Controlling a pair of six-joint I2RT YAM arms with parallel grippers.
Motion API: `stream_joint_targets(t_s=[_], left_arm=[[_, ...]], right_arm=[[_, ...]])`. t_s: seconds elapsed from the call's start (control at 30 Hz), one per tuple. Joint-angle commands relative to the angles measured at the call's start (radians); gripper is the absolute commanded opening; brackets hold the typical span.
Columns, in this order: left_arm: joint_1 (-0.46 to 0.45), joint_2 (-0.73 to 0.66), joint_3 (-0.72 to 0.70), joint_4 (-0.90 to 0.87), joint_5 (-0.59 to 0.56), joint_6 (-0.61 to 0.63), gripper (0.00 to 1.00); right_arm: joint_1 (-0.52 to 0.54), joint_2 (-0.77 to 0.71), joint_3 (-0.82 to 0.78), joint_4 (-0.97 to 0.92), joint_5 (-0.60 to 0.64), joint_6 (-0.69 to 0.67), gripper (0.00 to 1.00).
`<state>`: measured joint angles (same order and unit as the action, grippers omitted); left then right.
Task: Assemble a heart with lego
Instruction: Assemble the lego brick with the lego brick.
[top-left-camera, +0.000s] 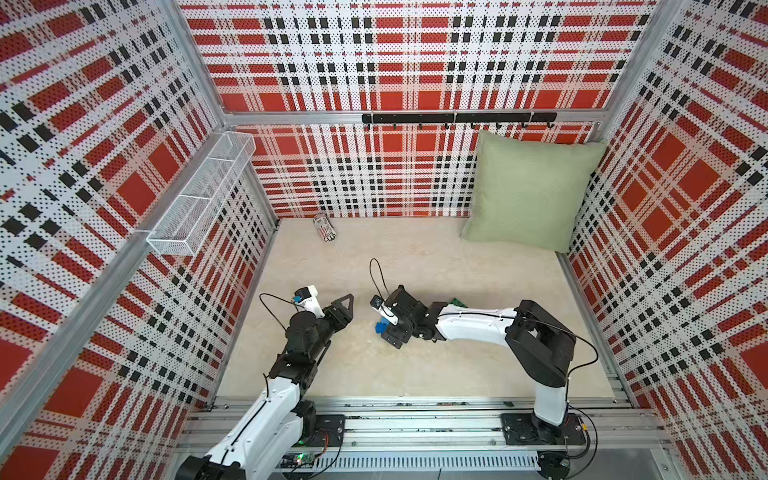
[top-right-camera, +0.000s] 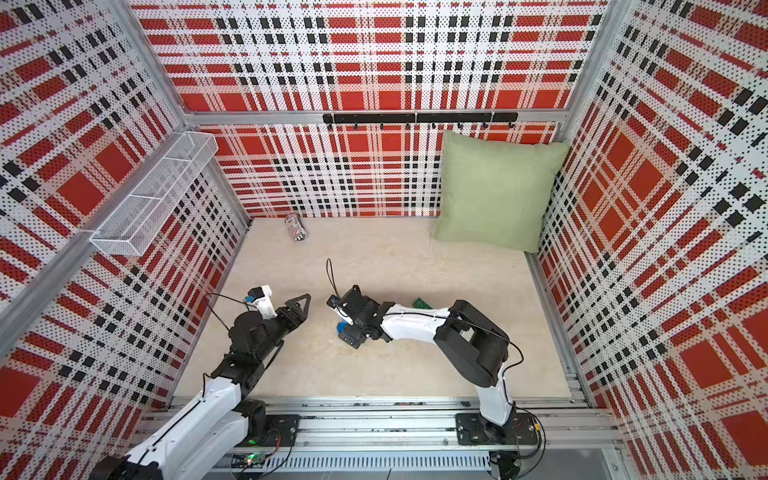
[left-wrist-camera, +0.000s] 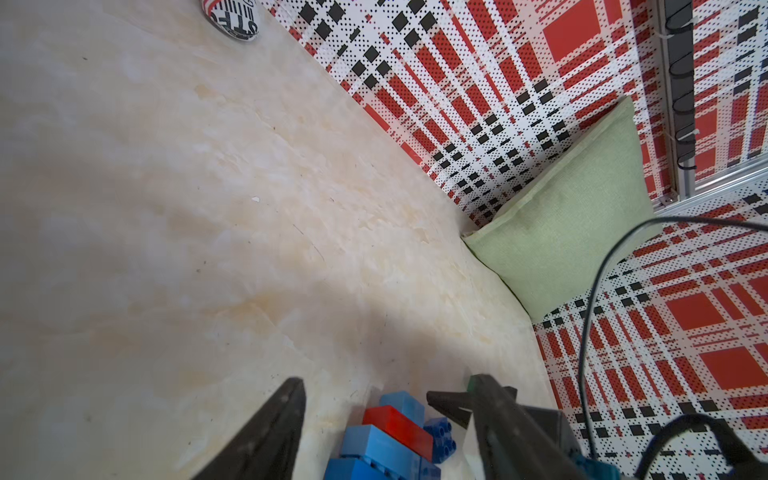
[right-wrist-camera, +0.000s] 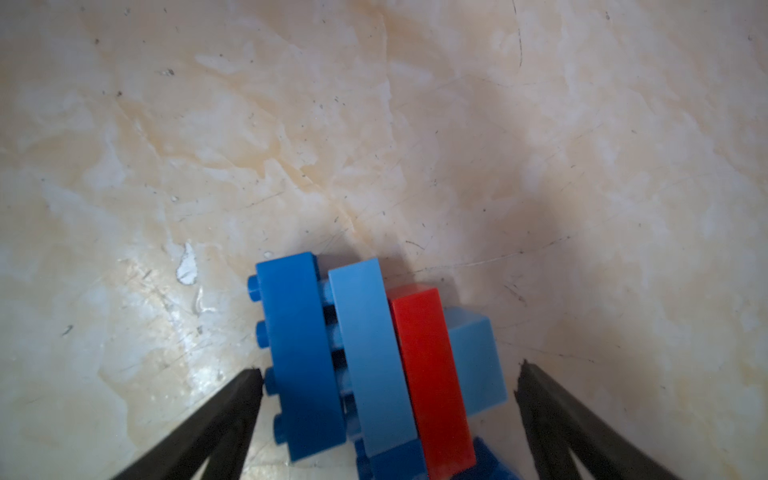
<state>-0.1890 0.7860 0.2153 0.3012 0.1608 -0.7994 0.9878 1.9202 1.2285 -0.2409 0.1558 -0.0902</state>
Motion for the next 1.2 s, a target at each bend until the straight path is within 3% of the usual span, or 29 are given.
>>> stream_joint_targets(t_s=[0.0,0.1,0.23,0.47,0.8,1.17], left_arm=[[0.015,-0.005,-0.011,0.021,0.01,0.021,0.69],[0.017,-0.005,-0.01,0.018,0.011,0.023,0.68],[0.019,-0.001,-0.01,0.02,0.015,0.021,0.68],[0.019,-0.008,-0.017,0.019,0.02,0.015,0.68],[0.017,-0.011,-0.026,0.025,0.027,0.012,0.68],[0.017,-0.001,-0.019,0.029,0.023,0.017,0.67]], right_arm=[[-0.02,0.01,0.015,0.013,-0.032,-0.003,1.0],[-0.037,0.015,0.035,-0.016,-0.042,0.006,1.0],[-0.04,0.025,0.045,-0.065,-0.161,-0.017,1.0],[-0.08,-0.073,-0.025,-0.03,-0.231,0.041,1.0],[-0.085,-0.186,-0.203,0.02,-0.115,0.079,1.0],[-0.085,-0.074,-0.128,0.041,-0.089,0.073,1.0]])
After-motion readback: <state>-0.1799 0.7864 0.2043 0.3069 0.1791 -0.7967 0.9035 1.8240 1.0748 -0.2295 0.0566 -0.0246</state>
